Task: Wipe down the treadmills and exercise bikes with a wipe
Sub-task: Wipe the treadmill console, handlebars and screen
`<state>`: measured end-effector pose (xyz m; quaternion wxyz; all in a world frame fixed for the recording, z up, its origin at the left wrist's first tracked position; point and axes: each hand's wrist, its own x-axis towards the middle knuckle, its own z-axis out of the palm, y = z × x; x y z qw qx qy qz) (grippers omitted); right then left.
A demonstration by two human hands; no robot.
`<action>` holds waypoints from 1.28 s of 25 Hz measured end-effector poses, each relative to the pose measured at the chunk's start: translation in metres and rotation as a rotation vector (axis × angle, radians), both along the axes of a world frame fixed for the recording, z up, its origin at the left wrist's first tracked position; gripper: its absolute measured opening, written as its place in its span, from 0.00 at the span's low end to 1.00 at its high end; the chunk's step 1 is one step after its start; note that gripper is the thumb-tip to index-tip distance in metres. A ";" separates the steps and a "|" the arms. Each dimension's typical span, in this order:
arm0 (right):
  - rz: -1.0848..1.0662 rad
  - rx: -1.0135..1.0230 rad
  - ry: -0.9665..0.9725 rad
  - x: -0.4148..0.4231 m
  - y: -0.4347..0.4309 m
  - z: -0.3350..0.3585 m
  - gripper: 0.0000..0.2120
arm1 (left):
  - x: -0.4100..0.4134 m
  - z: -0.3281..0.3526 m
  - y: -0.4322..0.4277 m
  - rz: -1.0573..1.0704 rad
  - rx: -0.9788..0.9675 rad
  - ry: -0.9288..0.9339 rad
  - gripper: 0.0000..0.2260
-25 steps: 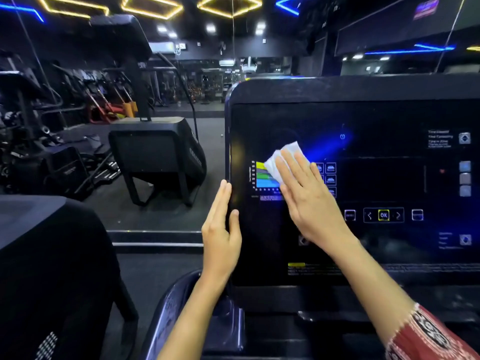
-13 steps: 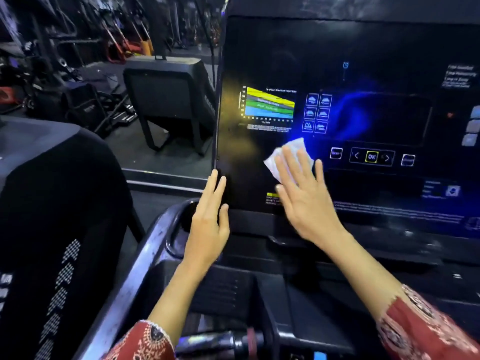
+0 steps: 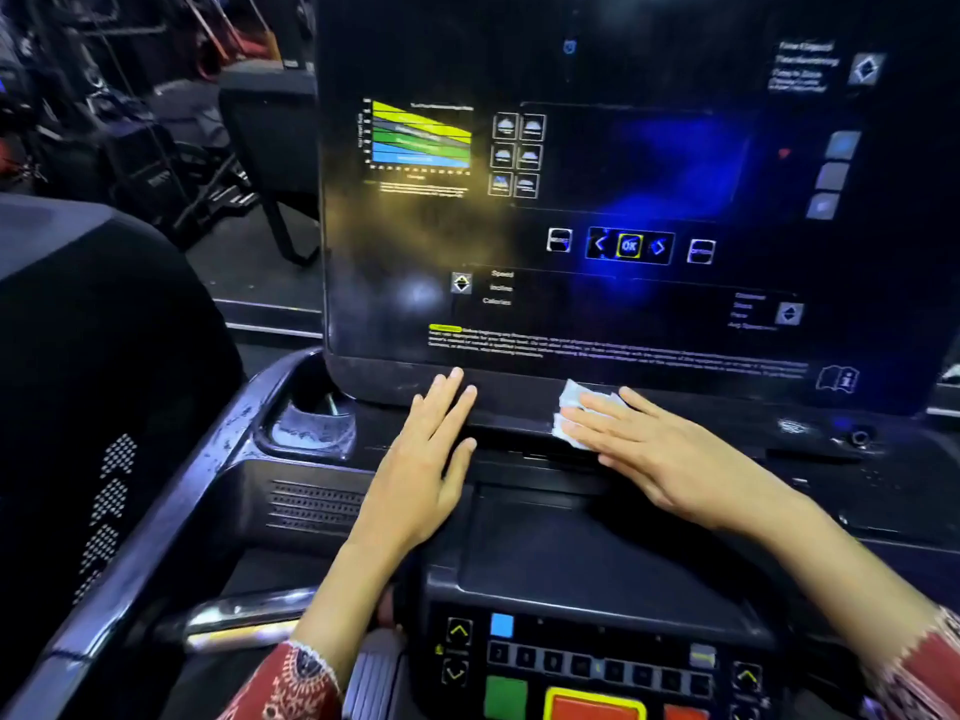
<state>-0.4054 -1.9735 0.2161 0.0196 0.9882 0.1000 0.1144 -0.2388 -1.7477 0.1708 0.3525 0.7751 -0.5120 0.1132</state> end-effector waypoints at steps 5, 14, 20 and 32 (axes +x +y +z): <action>-0.026 0.127 -0.044 0.014 0.029 -0.004 0.29 | -0.021 -0.002 -0.013 0.023 -0.023 0.044 0.22; -0.329 0.090 -0.219 -0.059 0.003 -0.005 0.13 | -0.051 0.007 -0.047 -0.138 0.110 -0.098 0.21; -0.541 0.163 -0.376 -0.110 -0.033 -0.014 0.13 | -0.074 0.001 -0.068 -0.122 0.165 -0.129 0.23; -0.150 0.146 -0.498 -0.061 -0.020 -0.034 0.14 | -0.057 0.003 -0.043 -0.057 0.191 -0.151 0.24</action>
